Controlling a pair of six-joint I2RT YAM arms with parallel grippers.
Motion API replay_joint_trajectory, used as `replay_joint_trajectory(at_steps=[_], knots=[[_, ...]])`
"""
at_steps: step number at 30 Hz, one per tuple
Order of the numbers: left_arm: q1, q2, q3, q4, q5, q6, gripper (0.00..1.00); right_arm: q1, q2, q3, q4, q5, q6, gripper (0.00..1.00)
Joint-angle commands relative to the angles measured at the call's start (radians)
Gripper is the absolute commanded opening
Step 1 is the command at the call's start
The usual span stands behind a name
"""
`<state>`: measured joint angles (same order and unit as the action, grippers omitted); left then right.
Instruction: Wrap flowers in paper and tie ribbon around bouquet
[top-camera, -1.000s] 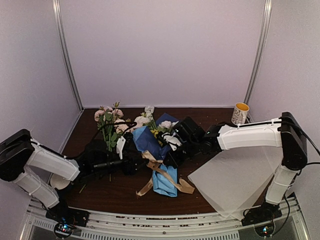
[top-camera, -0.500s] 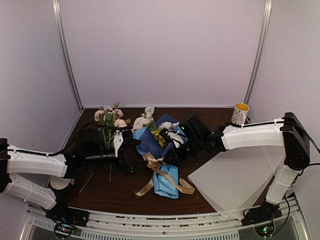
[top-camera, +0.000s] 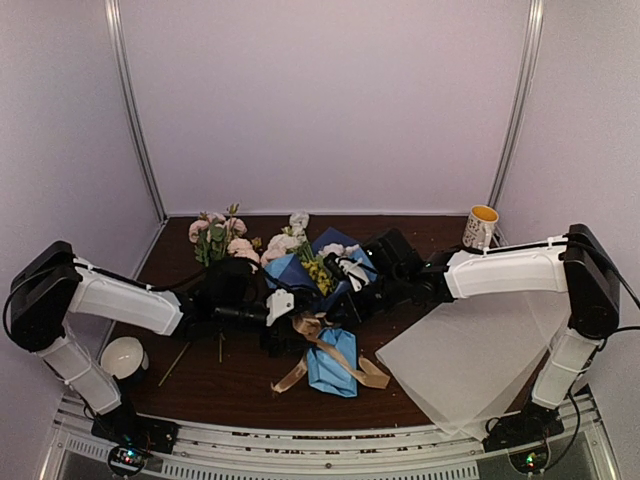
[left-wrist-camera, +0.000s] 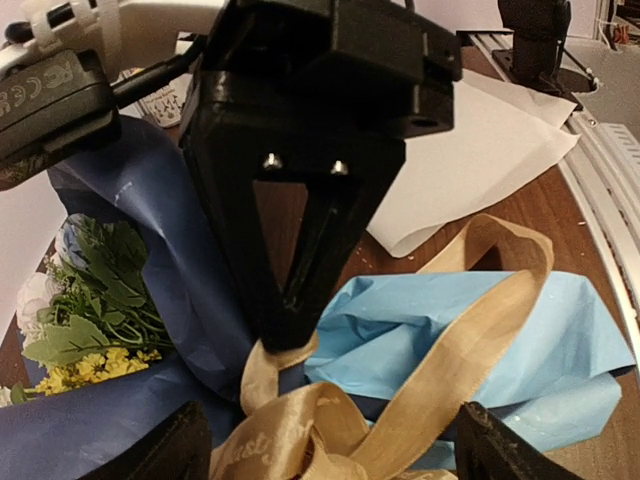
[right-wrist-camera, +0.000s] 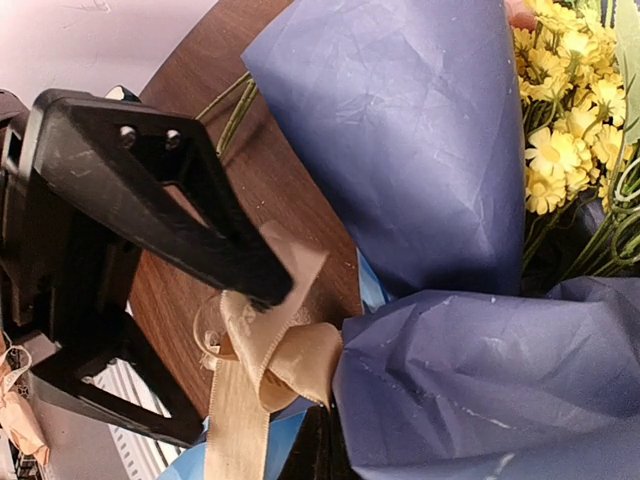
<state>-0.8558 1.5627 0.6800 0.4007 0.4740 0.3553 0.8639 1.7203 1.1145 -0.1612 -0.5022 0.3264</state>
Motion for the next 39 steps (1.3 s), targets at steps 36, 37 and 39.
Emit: replay_joint_trajectory(at_steps=[36, 37, 39], knots=[[-0.015, 0.145, 0.076, 0.167, -0.257, -0.148, 0.34, -0.007, 0.006, 0.052, -0.054, -0.162, 0.001, 0.19], [-0.015, 0.143, 0.078, 0.162, -0.263, -0.151, 0.34, -0.011, 0.004, 0.055, -0.058, -0.156, 0.000, 0.22], [-0.015, 0.137, 0.076, 0.156, -0.272, -0.154, 0.34, -0.021, -0.009, 0.054, -0.058, -0.145, 0.000, 0.25]])
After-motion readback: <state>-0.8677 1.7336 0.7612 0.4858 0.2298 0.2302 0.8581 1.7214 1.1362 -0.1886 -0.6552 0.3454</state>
